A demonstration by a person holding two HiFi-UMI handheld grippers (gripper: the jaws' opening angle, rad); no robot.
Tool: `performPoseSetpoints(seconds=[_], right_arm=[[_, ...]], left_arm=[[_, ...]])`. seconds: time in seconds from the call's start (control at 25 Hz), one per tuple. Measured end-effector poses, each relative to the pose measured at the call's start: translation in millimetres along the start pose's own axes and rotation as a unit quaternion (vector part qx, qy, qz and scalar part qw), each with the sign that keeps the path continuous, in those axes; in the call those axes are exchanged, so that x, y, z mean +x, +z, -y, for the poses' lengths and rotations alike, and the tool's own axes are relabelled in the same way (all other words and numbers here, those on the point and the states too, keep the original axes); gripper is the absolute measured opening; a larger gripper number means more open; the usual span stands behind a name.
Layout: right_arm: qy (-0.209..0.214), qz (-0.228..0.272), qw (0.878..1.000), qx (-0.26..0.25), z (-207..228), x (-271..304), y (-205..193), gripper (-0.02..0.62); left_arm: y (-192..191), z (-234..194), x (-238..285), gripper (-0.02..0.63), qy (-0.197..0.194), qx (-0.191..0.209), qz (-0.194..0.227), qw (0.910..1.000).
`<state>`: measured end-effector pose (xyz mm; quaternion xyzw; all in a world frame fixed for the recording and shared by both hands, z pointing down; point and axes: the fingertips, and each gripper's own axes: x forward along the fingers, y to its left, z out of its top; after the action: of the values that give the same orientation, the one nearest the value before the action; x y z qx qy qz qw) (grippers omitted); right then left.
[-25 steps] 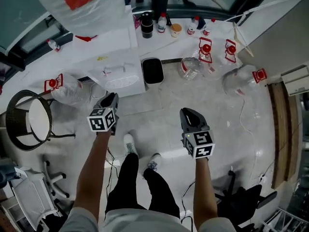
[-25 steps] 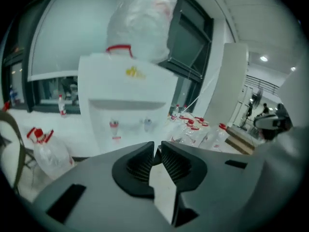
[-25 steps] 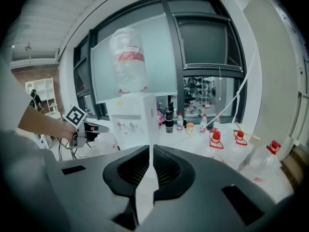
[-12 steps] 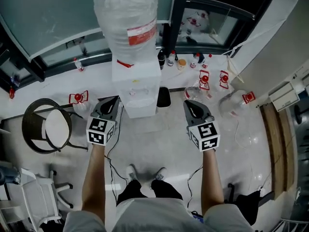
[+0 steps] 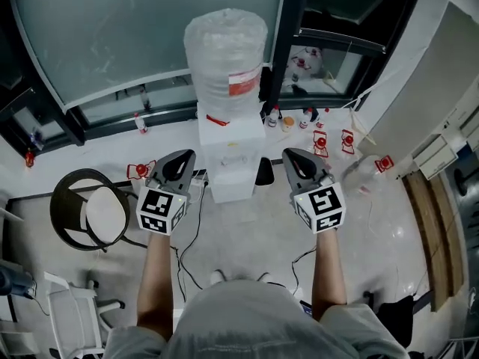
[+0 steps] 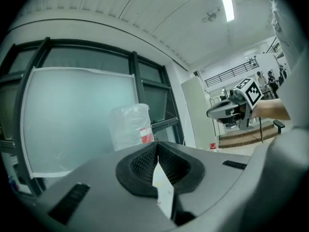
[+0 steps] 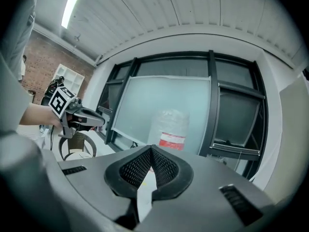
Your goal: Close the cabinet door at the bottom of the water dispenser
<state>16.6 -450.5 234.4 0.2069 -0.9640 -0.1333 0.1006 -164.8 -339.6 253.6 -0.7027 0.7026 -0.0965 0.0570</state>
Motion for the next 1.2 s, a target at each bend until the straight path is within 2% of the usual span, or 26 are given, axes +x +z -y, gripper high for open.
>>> performPoseSetpoints(seconds=[0.28,0.52,0.76,1.0,1.2], right_arm=[[0.005,0.022,0.999,-0.03,-24.1,-3.1,40.4,0.028],[0.015,0.028,0.999,-0.043,-38.7,-1.9,56.8,0.028],[0.024,0.026,0.999,-0.041,-36.5,-3.6,53.7,0.028],[0.014,0.025,0.999,-0.037,-22.6,-12.1,46.7,0.028],[0.009,0.025,0.999,-0.032,-14.1,-17.9,37.8,0.028]], left_arm=[[43.4,3.9,-20.6,0.021,-0.011,0.033,0.034,0.9988],[57.2,10.2,-30.0,0.021,-0.02,0.053,0.048,0.9972],[66.2,15.8,-26.5,0.021,-0.012,0.069,0.049,0.9964],[69.5,22.0,-25.7,0.021,-0.012,0.078,0.051,0.9956],[56.8,22.2,-26.0,0.021,0.003,0.067,0.038,0.997]])
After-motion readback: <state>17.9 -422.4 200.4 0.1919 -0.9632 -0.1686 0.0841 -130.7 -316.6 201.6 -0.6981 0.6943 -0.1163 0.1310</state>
